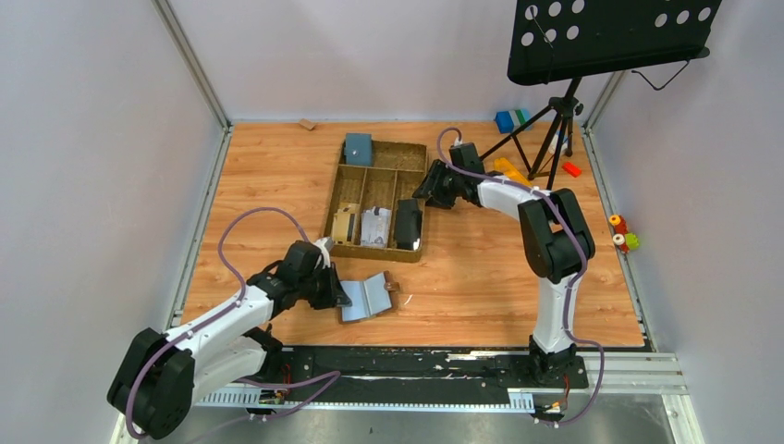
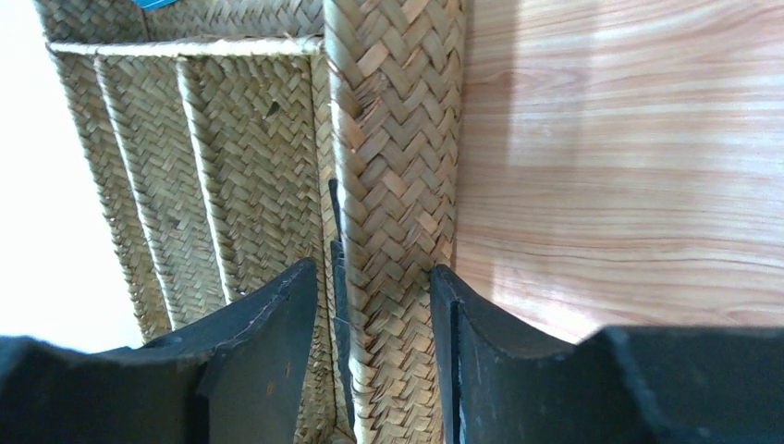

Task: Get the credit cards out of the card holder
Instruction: Adjust the storage box at the center of the board.

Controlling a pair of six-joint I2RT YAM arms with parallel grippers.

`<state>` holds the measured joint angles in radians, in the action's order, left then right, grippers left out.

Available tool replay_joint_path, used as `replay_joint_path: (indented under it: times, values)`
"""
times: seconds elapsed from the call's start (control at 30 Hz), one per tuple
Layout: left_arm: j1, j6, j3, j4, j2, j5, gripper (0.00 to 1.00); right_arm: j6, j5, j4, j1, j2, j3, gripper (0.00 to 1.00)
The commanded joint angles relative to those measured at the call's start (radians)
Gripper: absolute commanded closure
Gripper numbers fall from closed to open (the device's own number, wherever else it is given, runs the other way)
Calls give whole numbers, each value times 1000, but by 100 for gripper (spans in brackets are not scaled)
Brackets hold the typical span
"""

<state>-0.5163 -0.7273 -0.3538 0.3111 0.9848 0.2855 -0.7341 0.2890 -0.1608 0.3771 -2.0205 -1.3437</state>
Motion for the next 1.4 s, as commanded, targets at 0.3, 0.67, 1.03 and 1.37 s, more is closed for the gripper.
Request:
replay_joint_path:
  times: [0.3, 0.67, 1.03, 1.37]
  values:
    - [85, 144, -113, 5, 105, 31, 100, -77, -37, 145, 103, 150, 154, 58]
    - [182, 162, -244, -102, 281, -33, 100, -130, -68, 284, 158, 90, 56, 63]
    - [226, 214, -252, -119, 264, 11, 100, 7, -80, 324, 149, 233, 171, 45]
    - [155, 55, -54, -284, 8, 226, 100, 186, 123, 299, 146, 639, 565, 28]
